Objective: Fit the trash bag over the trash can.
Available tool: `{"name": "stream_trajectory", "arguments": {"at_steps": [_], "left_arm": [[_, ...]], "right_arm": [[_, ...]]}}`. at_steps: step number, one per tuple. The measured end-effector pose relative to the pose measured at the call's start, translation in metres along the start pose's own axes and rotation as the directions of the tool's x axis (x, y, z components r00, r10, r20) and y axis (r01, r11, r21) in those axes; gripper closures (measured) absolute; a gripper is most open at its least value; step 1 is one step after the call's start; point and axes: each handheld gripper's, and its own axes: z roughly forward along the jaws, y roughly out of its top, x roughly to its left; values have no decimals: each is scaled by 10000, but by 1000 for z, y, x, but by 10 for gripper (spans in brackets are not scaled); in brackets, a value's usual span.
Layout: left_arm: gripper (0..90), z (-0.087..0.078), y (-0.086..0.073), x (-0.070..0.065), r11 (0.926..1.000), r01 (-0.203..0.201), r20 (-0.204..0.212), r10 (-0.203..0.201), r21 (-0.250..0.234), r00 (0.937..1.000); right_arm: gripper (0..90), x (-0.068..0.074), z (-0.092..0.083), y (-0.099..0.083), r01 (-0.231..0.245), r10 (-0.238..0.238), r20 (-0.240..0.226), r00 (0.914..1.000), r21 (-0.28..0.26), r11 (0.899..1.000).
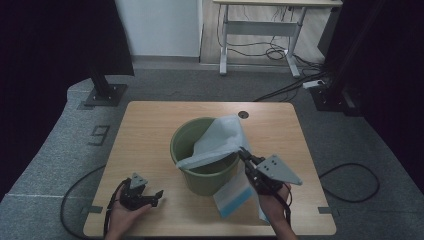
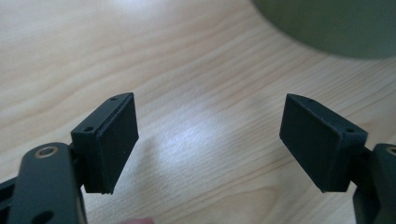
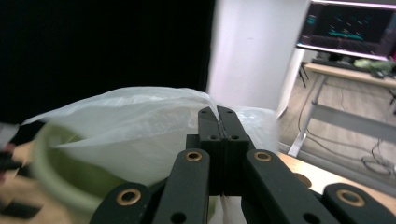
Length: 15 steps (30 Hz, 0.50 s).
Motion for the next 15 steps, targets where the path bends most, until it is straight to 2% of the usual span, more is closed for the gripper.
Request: {"name": "stream_trajectory", "arguments": {"at_steps": [3,8,15], "left_arm": [[195,-2,1,-3,9999,-113,4,113,-13,9999],[199,-1,1,-4,9998,-188,-11,188,-20,9998],[201,0,1,-5,9998,-205,-21,205,-28,9998]], "right_arm": [[883,12,5,-3,240,-236,-212,9995,172,9996],[881,14,14,-12,-269,289,-481,9984,434,9987],[873,7,10,-10,-347,351,-124,9993,345,9988]]}}
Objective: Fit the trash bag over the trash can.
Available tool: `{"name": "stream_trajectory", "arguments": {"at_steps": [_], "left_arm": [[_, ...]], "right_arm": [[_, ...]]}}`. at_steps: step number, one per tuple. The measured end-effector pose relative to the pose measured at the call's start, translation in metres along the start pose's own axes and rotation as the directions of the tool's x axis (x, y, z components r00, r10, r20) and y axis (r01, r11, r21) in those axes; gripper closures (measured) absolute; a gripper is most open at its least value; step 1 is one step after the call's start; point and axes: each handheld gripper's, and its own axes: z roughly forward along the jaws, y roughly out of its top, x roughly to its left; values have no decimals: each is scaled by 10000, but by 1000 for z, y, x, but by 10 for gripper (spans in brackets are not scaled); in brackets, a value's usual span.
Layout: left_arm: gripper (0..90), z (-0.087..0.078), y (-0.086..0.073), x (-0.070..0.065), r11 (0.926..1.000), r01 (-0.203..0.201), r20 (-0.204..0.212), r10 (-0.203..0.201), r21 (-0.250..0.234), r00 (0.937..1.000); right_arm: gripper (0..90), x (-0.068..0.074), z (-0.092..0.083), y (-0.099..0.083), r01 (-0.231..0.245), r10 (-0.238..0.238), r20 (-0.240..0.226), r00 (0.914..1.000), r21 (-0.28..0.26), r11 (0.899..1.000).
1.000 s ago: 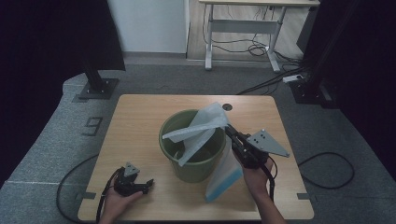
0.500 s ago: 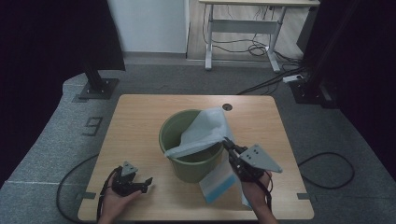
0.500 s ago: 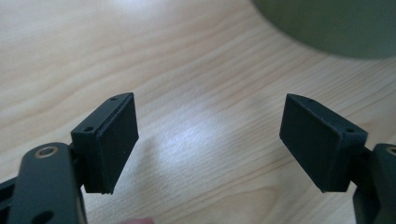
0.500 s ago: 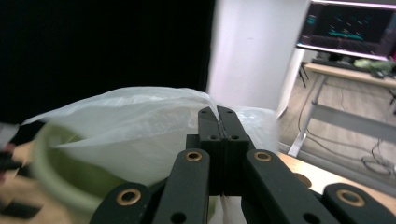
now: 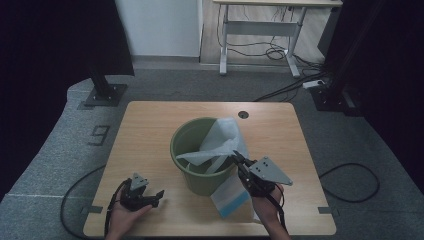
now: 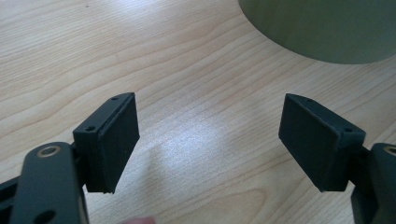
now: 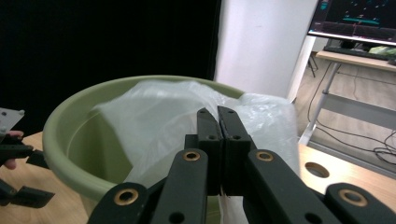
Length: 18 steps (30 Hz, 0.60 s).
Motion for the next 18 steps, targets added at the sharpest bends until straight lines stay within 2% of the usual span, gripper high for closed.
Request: {"name": "stream_trajectory", "arguments": {"at_steps": [4,9,11,13,16,18], "left_arm": [[201,2,1,-3,10000,-83,35,82,55,10000],[201,4,0,-5,9998,-155,67,154,153,9999],[201,4,0,-4,9998,-147,44,146,147,9999],[200,4,-1,-3,9998,-126,23,126,155,9999],[200,4,-1,-3,9998,-136,18,136,169,9999],[200,4,-1,-4,9998,-143,8,143,171,9999]], "right_arm": [[869,-1,-1,4,72,-72,-7,10000,6,10000],[863,7,7,-1,212,-203,-311,9993,288,9994],[849,12,10,-4,510,-505,-169,9986,354,9981],[816,17,10,-6,831,-827,-147,9965,314,9960],[775,20,7,-6,841,-837,-336,9959,105,9964],[655,20,3,-5,743,-744,-252,9969,-47,9972]]}}
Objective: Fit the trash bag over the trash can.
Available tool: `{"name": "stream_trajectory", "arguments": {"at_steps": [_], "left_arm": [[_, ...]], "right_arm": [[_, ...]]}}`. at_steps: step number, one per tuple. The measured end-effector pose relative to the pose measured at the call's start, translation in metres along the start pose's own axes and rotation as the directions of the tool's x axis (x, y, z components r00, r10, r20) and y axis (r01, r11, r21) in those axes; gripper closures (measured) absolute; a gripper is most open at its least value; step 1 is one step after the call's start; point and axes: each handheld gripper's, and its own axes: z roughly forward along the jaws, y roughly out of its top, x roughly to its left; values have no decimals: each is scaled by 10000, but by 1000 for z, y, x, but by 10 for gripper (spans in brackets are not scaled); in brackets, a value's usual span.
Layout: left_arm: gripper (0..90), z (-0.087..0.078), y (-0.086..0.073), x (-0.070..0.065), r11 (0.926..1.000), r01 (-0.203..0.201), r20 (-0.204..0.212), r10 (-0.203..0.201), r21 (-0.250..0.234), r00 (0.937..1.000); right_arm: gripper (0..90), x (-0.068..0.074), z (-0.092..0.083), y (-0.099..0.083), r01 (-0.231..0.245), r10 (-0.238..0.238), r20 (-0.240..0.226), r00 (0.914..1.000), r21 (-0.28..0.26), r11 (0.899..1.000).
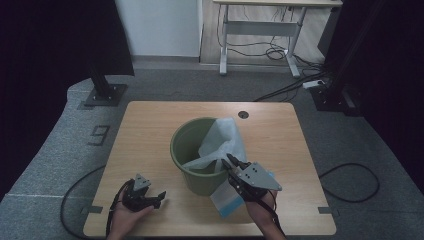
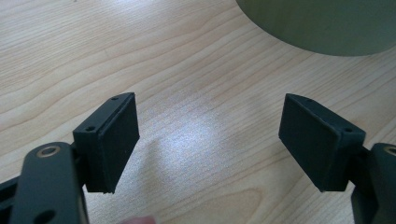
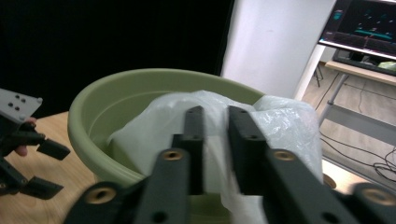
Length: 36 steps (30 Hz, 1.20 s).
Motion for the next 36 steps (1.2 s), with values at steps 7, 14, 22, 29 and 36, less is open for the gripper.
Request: {"name": "stream_trajectory", "arguments": {"at_steps": [7,14,22,29,36], "left_arm": [[200,4,-1,-1,9999,-34,-80,35,145,10000],[199,5,-1,-2,9998,-28,-194,31,180,9998],[198,6,-2,-3,9996,-92,-245,98,255,9997],[196,3,-1,-3,10000,53,-501,-52,18,9987],[200,-6,4,-6,9990,-22,-450,1,-456,9990]], "right_arm": [[453,-3,-26,-3,-477,484,147,9987,-450,9978],[369,-10,-37,-21,-1276,1268,489,9907,138,9917],[347,-6,-26,-45,-1642,1580,723,9848,898,9823],[383,-6,-15,-64,-2027,1907,991,9766,1304,9705],[675,-10,-11,-71,-1881,1655,1513,9745,1499,9706]]}}
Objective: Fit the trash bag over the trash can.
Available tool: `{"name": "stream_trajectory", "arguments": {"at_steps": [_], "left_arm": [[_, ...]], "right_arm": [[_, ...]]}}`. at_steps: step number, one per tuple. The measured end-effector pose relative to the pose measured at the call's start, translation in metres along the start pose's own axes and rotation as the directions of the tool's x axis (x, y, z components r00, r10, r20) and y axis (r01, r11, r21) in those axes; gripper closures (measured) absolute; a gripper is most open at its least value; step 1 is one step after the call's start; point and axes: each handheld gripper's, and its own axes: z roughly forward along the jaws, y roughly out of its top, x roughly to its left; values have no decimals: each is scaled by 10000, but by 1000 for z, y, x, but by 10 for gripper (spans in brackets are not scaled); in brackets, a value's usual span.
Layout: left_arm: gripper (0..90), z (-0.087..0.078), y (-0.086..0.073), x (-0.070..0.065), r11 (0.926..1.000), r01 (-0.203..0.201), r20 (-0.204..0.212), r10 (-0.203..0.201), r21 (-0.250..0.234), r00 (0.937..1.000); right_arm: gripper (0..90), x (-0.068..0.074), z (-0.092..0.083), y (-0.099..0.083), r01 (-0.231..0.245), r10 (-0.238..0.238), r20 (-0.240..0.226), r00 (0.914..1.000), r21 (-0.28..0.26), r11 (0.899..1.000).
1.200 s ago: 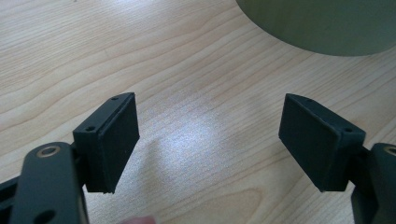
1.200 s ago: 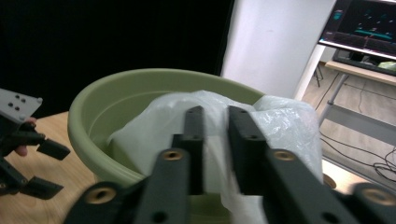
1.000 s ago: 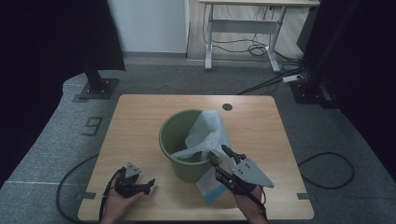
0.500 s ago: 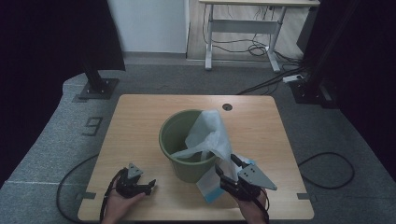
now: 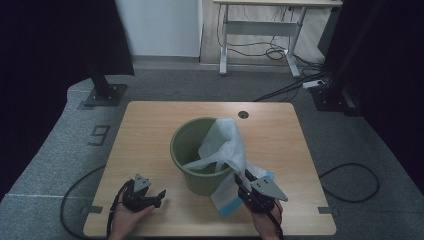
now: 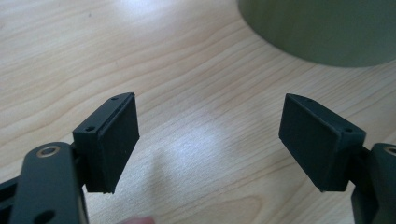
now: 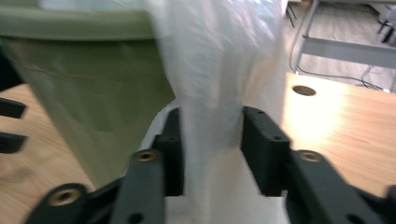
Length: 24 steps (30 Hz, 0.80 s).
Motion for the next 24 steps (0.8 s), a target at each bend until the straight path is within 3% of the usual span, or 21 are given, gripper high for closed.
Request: {"name": "stream_trajectory", "arguments": {"at_steps": [6,9,12,15,18,24], "left_arm": [[217,-10,7,-6,9989,4,134,2,-479,9999],[220,-17,9,-7,9980,111,194,-99,-624,9998],[218,-26,12,-7,9963,461,401,-433,-728,9983],[230,-40,18,-9,9951,289,715,-221,-949,9972],[243,-59,27,-11,9873,160,1182,29,-1583,9930],[246,-86,53,-17,9717,-192,1590,580,-2354,9856]], "right_arm": [[885,-12,-5,4,237,-224,446,9988,-288,9993],[888,-20,-10,12,247,-218,508,9985,-566,9981],[888,-27,-14,21,193,-153,525,9985,-779,9968],[888,-33,-22,34,328,-273,497,9984,-1121,9932],[888,-37,-26,44,371,-322,399,9987,-1288,9910],[888,-39,-29,66,688,-672,160,9976,-1423,9874]]}}
